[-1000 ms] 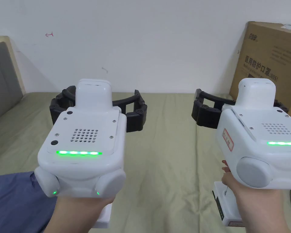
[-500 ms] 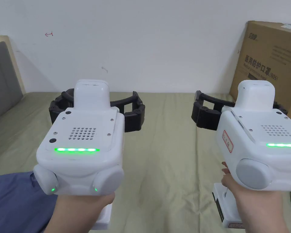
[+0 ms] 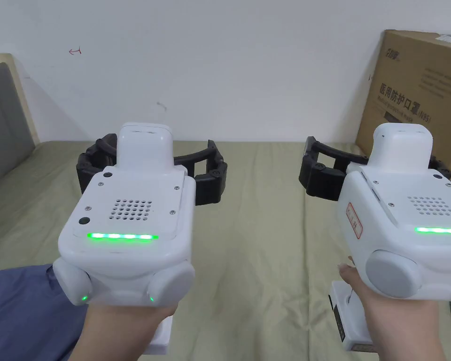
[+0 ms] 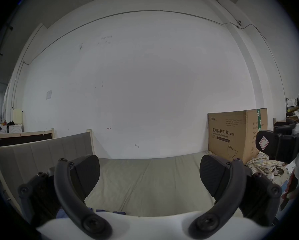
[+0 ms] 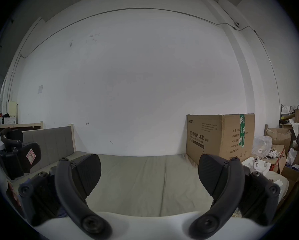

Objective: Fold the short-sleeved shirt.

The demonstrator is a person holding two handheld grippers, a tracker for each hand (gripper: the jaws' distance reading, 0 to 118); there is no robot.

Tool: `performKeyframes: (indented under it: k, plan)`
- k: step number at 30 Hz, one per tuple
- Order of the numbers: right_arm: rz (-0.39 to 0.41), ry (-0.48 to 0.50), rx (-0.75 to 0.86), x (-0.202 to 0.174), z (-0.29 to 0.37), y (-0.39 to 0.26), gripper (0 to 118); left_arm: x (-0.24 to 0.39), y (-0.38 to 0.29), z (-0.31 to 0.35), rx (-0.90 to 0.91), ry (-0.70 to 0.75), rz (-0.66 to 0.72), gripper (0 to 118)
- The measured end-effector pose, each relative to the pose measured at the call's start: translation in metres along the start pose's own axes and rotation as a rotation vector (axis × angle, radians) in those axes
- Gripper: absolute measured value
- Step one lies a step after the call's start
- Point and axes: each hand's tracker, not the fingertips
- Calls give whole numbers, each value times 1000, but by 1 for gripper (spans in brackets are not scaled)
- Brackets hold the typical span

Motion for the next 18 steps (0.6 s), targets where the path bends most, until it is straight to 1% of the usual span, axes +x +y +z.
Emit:
performKeyframes:
  k: [5, 6, 7, 8, 9, 10, 11, 12, 14, 16, 18]
  plan:
    - [23, -8, 23, 0, 3, 1, 114, 0, -1, 0, -16, -12, -4, 114]
    - [28, -10, 28, 0, 4, 1, 113, 1, -1, 0, -18, -18, -14, 108]
    - [31, -9, 33, 0, 5, 0, 110, 1, -1, 2, -16, -23, -24, 94]
    - [31, -3, 35, 0, 6, -1, 99, 2, -1, 2, -16, -36, -33, 65]
    - [29, 18, 38, 1, 7, -2, 54, 3, -1, 1, -29, -37, -45, 12]
    - [35, 10, 29, 1, 5, -3, 5, 5, -2, -1, -62, -20, -68, 1]
    - [99, -28, -48, 0, 1, -5, 0, 5, -3, -1, -65, -20, -50, 0]
    - [50, -27, -16, 0, -1, -5, 0, 3, -5, -2, -88, -56, -29, 0]
    - [26, 16, -52, 6, -3, -6, 0, 4, -7, -2, -89, -62, -32, 0]
    - [35, -5, -54, 6, -1, -11, 0, 8, -9, 0, -84, -50, -67, 0]
    - [37, -15, -52, 6, 0, -11, 0, 8, -10, -1, -83, -44, -74, 0]
